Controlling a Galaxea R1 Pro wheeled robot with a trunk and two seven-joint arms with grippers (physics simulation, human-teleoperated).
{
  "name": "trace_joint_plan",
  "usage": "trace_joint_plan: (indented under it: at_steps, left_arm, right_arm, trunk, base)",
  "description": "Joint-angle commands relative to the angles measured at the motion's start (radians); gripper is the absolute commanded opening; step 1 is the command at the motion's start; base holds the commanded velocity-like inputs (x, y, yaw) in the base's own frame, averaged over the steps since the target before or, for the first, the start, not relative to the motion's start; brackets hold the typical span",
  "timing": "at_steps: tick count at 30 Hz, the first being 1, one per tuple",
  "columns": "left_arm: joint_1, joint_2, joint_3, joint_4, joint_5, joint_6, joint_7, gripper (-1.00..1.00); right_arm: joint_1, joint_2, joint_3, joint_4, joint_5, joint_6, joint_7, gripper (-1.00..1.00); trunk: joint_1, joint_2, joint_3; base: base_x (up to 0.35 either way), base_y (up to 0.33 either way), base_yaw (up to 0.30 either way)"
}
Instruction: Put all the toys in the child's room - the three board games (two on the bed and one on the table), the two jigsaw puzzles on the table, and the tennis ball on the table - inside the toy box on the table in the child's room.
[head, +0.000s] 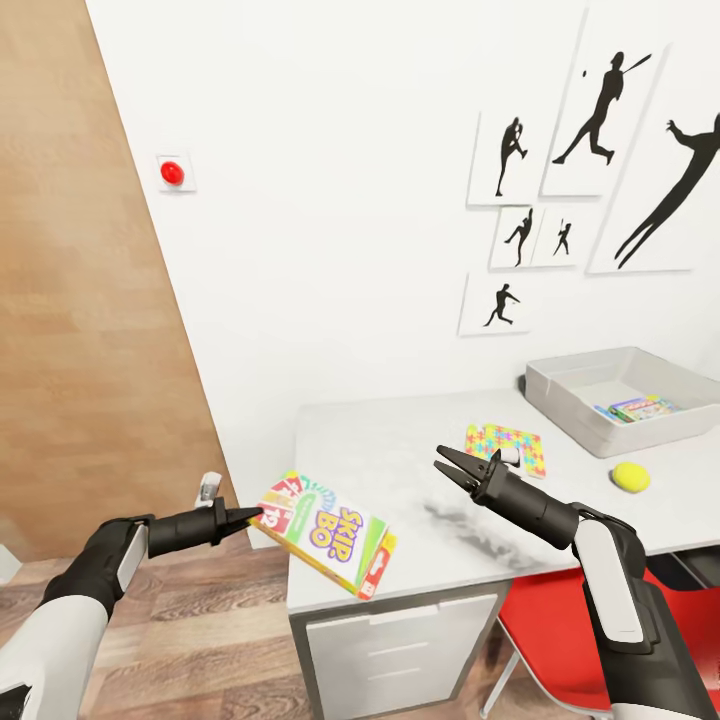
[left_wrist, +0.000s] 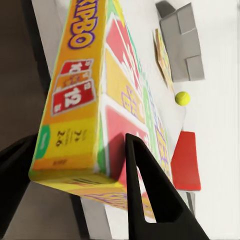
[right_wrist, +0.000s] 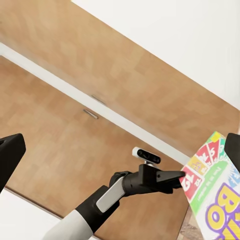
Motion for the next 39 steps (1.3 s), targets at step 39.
trace_joint_plan:
  at_steps: [39]
  left_arm:
    - [-0.001, 0.026, 0.001, 0.000, -0.010, 0.008, -0.149, -1.00]
  right_arm:
    - [-0.001, -0.001, -0.003, 0.002, 0.015, 0.004, 0.003, 1.00]
  trunk:
    - [-0.150, 0.273, 0.121]
  base:
    - [0.000, 0.000, 0.000]
